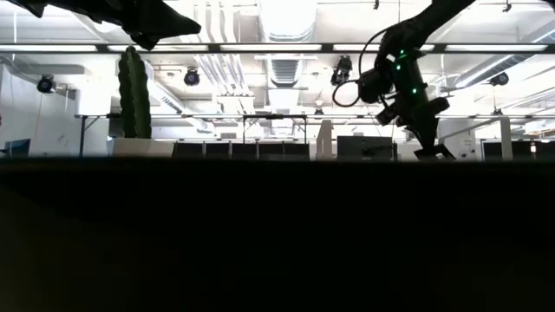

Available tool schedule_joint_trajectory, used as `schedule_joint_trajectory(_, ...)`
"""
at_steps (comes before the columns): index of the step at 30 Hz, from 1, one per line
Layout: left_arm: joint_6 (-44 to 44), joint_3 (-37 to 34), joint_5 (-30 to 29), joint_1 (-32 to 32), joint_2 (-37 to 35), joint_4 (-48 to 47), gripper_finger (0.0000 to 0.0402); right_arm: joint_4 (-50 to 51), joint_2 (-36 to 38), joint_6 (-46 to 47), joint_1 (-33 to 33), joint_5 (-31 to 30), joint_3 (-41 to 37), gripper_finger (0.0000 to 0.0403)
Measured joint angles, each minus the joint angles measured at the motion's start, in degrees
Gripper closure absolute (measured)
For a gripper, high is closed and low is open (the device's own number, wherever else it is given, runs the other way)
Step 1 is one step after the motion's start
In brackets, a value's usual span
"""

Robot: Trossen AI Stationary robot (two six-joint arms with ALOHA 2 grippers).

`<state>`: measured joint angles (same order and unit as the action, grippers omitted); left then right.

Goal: Pick & Place Mini shaped plates
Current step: Put the black square plate on the shelf

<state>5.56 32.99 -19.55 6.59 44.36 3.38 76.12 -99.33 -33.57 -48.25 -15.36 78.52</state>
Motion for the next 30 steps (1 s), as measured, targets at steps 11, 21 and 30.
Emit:
schedule_joint_trajectory(11, 0.0, -0.01, 0.04, -0.04, 0.0, 0.0, 0.0402, -0.99, -6.68, 0.1, -0.02, -1.35, -0.71, 0.0395)
schedule_joint_trajectory(21, 0.63, 0.01, 0.11, -0.11, 0.0, -0.02, 0.0402, -1.9, -9.52, 0.02, -0.04, -4.36, -2.57, 0.0395)
schedule_joint_trajectory(30, 0.64, 0.01, 0.15, -0.11, 0.0, -0.02, 0.0402, -2.48, -11.27, -0.54, -0.04, -4.34, -2.68, 0.0394)
